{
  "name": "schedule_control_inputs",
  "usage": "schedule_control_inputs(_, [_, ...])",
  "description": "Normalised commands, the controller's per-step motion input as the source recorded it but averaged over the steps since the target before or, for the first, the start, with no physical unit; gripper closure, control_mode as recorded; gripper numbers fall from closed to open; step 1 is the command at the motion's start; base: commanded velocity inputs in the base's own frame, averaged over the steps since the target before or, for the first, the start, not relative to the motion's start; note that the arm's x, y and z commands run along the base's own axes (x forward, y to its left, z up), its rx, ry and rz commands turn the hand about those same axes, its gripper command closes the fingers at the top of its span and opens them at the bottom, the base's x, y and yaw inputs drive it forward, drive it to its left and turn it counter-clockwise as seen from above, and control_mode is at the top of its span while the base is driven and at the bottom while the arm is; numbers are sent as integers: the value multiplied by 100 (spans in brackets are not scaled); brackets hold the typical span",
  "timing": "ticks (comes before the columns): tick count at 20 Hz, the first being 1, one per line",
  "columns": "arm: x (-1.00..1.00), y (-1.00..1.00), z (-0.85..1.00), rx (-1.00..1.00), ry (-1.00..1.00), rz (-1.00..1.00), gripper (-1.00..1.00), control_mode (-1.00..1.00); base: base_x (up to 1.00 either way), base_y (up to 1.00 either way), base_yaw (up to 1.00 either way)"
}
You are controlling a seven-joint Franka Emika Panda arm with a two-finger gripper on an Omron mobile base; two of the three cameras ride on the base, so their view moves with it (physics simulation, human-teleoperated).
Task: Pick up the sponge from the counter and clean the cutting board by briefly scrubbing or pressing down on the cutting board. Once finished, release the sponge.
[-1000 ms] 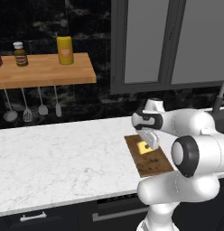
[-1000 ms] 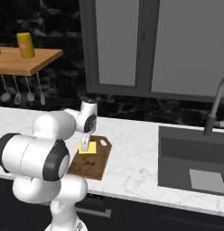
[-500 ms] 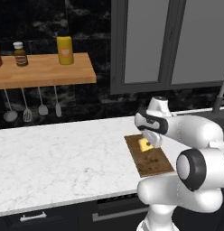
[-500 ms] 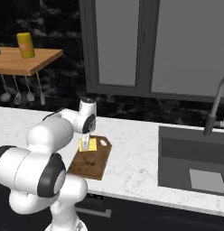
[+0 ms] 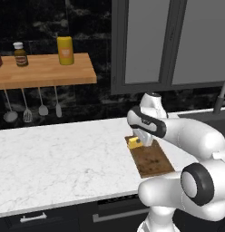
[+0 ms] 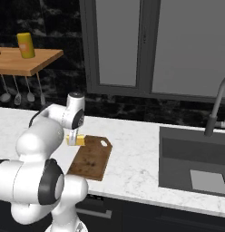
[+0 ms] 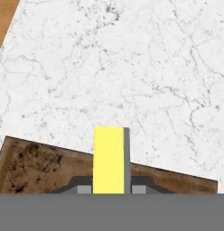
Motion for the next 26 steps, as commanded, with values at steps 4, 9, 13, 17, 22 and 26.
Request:
schedule_control_inputs(4, [-13, 63, 2, 1, 0, 3, 100, -100, 0, 0, 0])
schedule_control_inputs(9, [-17, 62, 0, 0, 0, 4, 100, -100, 0, 0, 0])
schedule_control_inputs(13, [-11, 57, -7, 0, 0, 5, 100, -100, 0, 0, 0])
schedule_control_inputs(17, [-2, 36, -23, 0, 0, 6, 100, -100, 0, 0, 0])
schedule_control_inputs(22, [0, 8, -37, 0, 0, 9, 100, -100, 0, 0, 0])
schedule_control_inputs(26, [0, 3, -31, 0, 0, 9, 100, -100, 0, 0, 0])
